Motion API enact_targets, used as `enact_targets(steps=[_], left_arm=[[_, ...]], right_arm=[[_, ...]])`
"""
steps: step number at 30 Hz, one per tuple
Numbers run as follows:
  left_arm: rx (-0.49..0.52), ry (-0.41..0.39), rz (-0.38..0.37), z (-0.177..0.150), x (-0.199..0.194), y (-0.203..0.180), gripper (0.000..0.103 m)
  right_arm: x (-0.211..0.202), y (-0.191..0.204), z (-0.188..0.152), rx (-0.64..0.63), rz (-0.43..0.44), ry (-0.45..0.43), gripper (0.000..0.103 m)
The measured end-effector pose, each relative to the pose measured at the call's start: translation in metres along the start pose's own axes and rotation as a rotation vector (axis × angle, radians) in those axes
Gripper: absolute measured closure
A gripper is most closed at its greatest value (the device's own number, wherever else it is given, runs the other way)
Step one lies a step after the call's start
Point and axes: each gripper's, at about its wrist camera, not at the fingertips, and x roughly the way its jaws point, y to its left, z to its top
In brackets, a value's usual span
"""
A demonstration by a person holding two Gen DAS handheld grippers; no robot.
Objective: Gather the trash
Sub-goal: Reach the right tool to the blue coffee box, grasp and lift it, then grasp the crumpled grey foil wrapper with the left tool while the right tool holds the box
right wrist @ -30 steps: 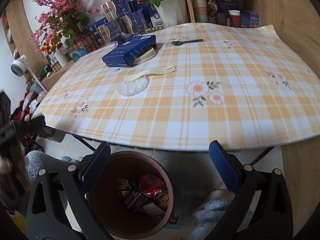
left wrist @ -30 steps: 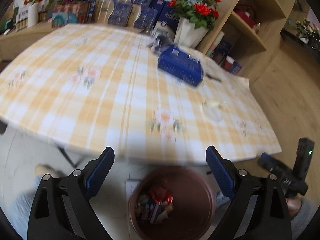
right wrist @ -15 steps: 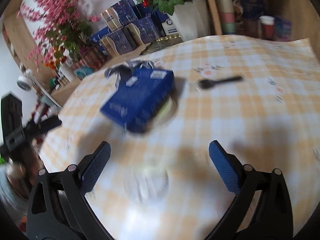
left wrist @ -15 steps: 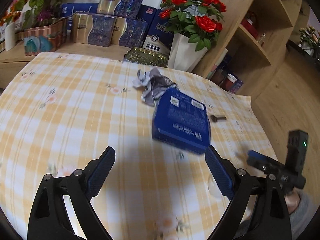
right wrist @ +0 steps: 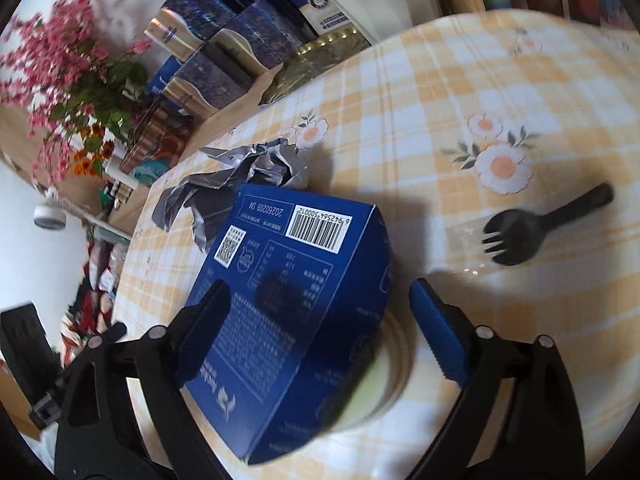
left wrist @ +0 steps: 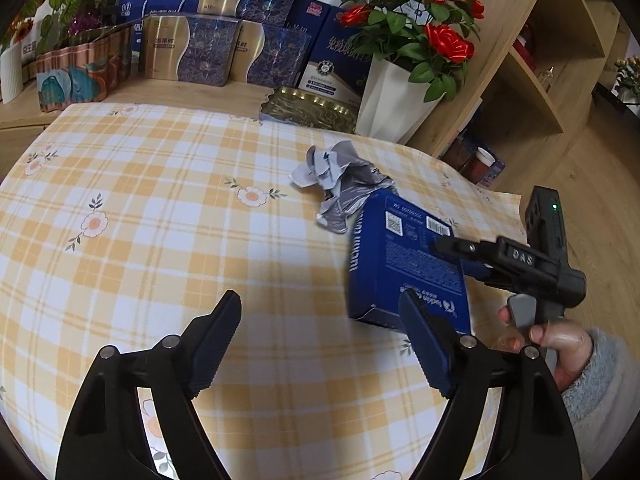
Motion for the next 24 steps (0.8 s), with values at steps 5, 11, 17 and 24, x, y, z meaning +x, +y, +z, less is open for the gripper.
enact_targets(steps=[5,11,17,24], left_arm=[[-0.003,0.008,-0.003,-0.005,-0.001,0.001,0.025],[0.010,0.012,-0.013,-0.011,-0.006,-0.007,0.026],[0.020,0.001,-0.012,-0.010,-0.020,-0.014,0.027],[0.030,-0.011,-0.028,-0.006,-0.034,-0.026,0.027]], right_arm=[[0.003,0.002,-0.002,0.018,0.012,-0.011,0.023],[-0.015,-0.001,-0.001,0.111,0.116,-0.038,0.065],[-0.079,0.016,0.005,0.109,0.255,-0.179,0.082],[-0.169,0.033,0.010,-0.089,0.092,-0.322,0.082]])
